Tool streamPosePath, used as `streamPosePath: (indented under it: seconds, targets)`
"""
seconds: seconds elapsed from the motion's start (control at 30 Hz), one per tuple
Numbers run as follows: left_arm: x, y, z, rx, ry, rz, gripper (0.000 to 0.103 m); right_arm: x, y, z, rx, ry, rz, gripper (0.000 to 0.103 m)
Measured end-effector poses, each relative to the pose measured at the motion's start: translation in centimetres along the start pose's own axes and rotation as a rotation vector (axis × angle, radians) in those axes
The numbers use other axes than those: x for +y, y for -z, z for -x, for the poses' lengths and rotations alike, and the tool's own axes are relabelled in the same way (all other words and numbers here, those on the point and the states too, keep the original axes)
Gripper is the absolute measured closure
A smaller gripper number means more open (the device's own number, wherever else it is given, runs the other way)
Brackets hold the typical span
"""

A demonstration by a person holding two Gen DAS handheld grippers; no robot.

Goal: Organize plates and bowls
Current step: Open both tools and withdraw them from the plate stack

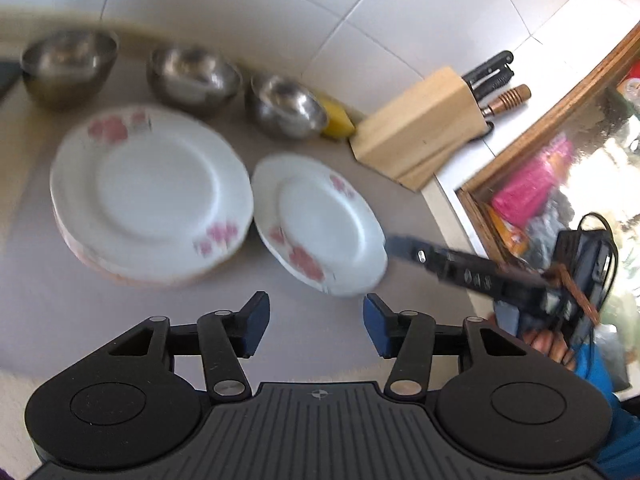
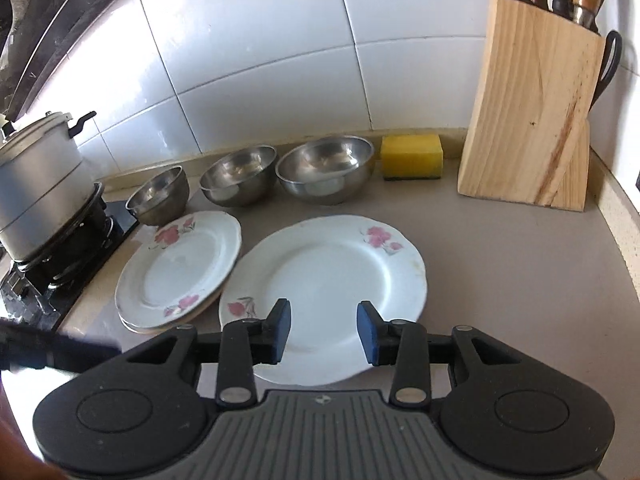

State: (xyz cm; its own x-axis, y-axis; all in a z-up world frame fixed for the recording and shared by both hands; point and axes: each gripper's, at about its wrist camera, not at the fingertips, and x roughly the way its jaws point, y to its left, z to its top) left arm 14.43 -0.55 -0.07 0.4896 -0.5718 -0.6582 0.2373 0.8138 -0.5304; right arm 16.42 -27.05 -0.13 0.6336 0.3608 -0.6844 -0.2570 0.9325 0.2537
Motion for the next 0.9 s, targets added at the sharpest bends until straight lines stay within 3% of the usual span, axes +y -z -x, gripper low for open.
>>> streamPosePath:
  seconds: [0.1,0.23,0.33,0.47,0.57,0.7,0.83,0.9]
  targets:
    - [-1.3,-1.1,-0.4,-0.048,-0.103,-0.058,0.045,-0.4,-0.1,0.4,-0.008,-0.015,0.005,0.086]
    - [-0.5,-3.1,-2.8,-0.071,-0.116,-0.055,0.047,-0.9,-0.1,0.7,-0.020,-0.027,0.000,0.084]
    - [1.4,-3.4,-5.1,-0.015,-0.077,0.020,0.053,-1.1,-0.1,1.1,-0.023,-0.023,0.000,0.082]
    - [2.8,-3.1,-6.3,-0.001,-0.046,0.061,0.054,-1.5,0.1,1.9,-0.039,-0.015,-0.009,0.082]
    - [3.2,-3.0,-6.2,0.005,-0.021,0.087,0.053,-1.8,0.1,2.0,-0.038,-0.009,-0.017,0.082]
    - [3.0,-1.6,-5.0,0.079,0.059,0.110,0.054,-1.6,0.0,2.0,-0.035,-0.008,-0.012,0.082]
    - [2.4,-2.5,-2.0,-0.101,-0.025,0.040,0.040,-1.4,-0.1,1.9,-0.041,-0.017,-0.014,0.081]
    - [3.4,-3.5,-2.7,-0.118,-0.053,0.070,0.042,-1.2,-0.1,1.6,-0.032,-0.018,-0.012,0.081]
